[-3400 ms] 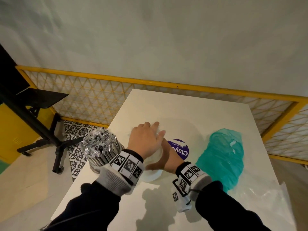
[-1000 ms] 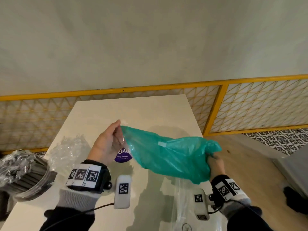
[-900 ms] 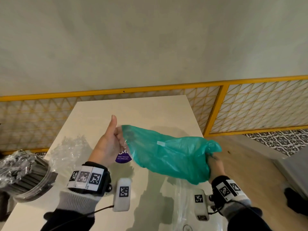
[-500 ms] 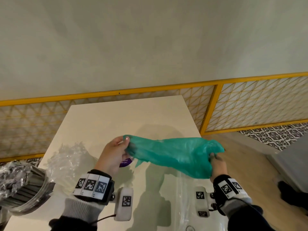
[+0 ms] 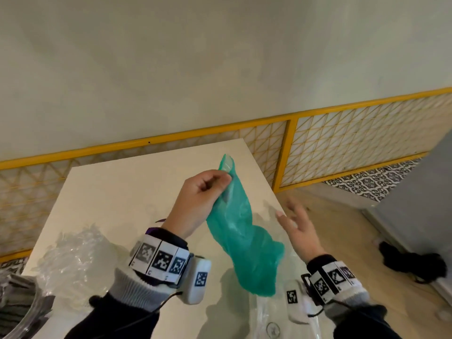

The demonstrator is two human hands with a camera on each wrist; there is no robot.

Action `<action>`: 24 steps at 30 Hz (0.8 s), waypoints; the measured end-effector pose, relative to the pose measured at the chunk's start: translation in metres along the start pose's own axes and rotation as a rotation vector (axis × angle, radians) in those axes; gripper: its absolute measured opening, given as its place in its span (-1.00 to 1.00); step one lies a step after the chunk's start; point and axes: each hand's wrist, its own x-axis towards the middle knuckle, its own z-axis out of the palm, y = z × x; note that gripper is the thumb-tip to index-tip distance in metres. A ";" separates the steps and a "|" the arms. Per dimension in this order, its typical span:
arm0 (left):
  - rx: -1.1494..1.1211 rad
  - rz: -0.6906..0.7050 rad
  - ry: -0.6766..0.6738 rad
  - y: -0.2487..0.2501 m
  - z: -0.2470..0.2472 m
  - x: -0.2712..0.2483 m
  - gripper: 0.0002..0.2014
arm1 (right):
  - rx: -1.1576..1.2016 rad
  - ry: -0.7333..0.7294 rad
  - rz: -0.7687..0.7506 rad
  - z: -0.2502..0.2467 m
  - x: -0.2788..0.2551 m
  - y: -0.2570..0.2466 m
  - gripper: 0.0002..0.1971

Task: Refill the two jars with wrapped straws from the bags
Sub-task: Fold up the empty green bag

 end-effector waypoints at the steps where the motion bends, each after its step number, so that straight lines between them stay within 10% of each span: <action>1: -0.008 0.015 -0.053 0.006 0.004 0.000 -0.83 | -0.015 -0.133 -0.029 0.004 0.001 -0.004 -0.22; 3: -0.020 0.038 -0.167 0.018 0.009 0.000 -0.89 | -0.010 -0.327 -0.002 0.015 0.000 -0.009 -0.09; 6: 0.000 0.096 -0.226 0.027 0.008 0.003 -0.97 | 0.097 -0.418 0.143 0.033 -0.004 -0.013 -0.47; 10: 0.084 0.193 0.206 0.011 -0.010 0.017 -0.60 | 0.299 -0.260 0.176 0.038 -0.010 -0.017 -0.83; 13: 0.133 -0.069 0.271 -0.019 -0.026 0.017 -0.17 | 0.404 -0.167 0.150 0.027 -0.008 -0.017 -0.78; 16: 0.173 -0.451 -0.080 -0.057 -0.020 0.003 0.17 | 0.447 -0.094 0.134 0.025 -0.006 -0.018 -0.79; 19: 0.022 -0.553 -0.266 -0.085 -0.007 -0.010 -0.01 | 0.475 0.006 0.122 0.028 -0.004 -0.017 -0.75; 24: -0.063 -0.382 0.007 -0.087 -0.003 -0.005 -0.47 | 0.475 0.267 0.096 0.023 -0.004 -0.010 -0.75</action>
